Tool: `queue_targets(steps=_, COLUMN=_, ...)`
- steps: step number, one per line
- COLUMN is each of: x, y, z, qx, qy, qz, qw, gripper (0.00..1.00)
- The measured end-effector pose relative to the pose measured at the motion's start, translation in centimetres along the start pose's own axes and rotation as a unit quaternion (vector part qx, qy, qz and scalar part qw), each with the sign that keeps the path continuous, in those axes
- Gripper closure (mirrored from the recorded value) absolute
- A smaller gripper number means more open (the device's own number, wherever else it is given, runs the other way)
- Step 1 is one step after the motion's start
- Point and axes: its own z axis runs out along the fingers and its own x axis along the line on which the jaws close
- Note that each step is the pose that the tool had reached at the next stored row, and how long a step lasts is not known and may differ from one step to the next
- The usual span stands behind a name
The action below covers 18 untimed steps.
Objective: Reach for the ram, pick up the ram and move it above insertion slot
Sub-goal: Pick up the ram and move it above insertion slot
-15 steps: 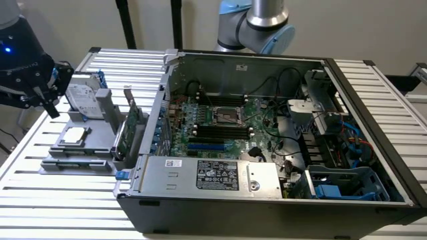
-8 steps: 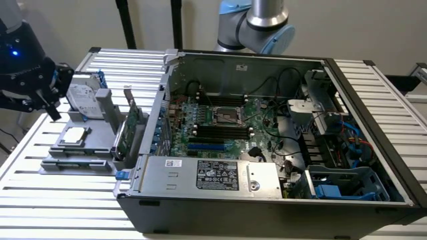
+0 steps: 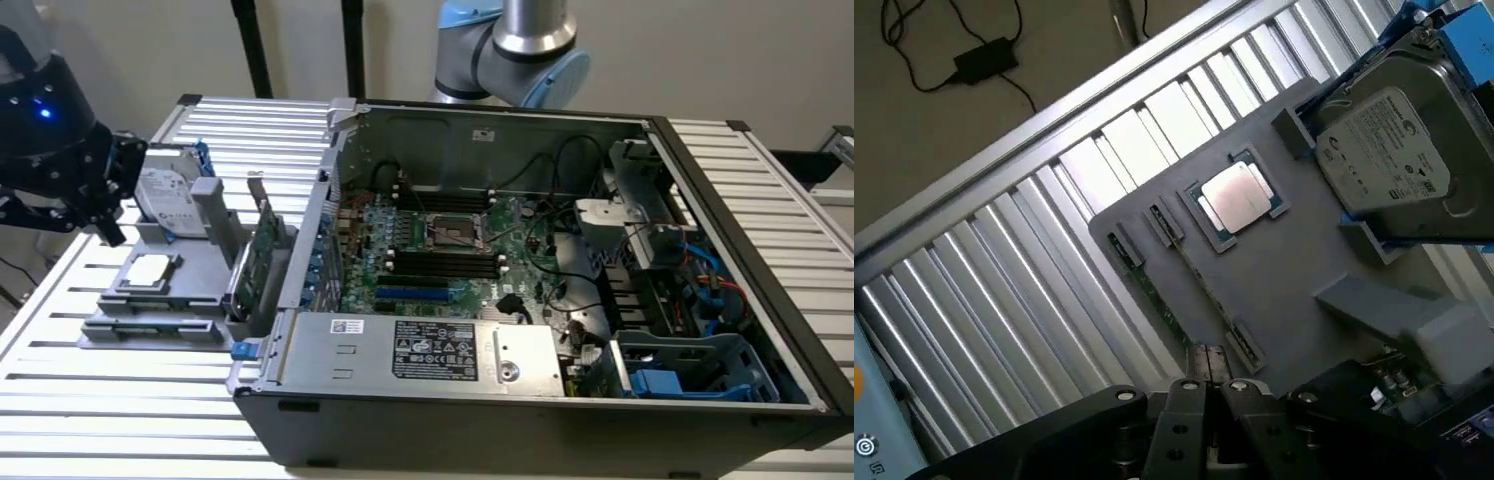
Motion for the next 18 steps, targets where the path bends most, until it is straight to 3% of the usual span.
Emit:
queue_targets(steps=4, x=0.0, y=-0.01, z=0.36, qx=0.0001, qy=0.0015, qz=-0.036, qw=0.9993, gripper=0.89)
queue_targets(steps=9, x=0.0, y=-0.03, z=0.84, qx=0.0002, qy=0.0031, qz=-0.082, qw=0.9966, gripper=0.89)
queue_targets(steps=14, x=0.0, y=-0.05, z=1.37, qx=0.0003, qy=0.0049, qz=-0.127, qw=0.992, gripper=0.89)
queue_targets(steps=18, x=0.0, y=-0.07, z=1.81, qx=0.0004, qy=0.0063, qz=-0.163, qw=0.9866, gripper=0.89)
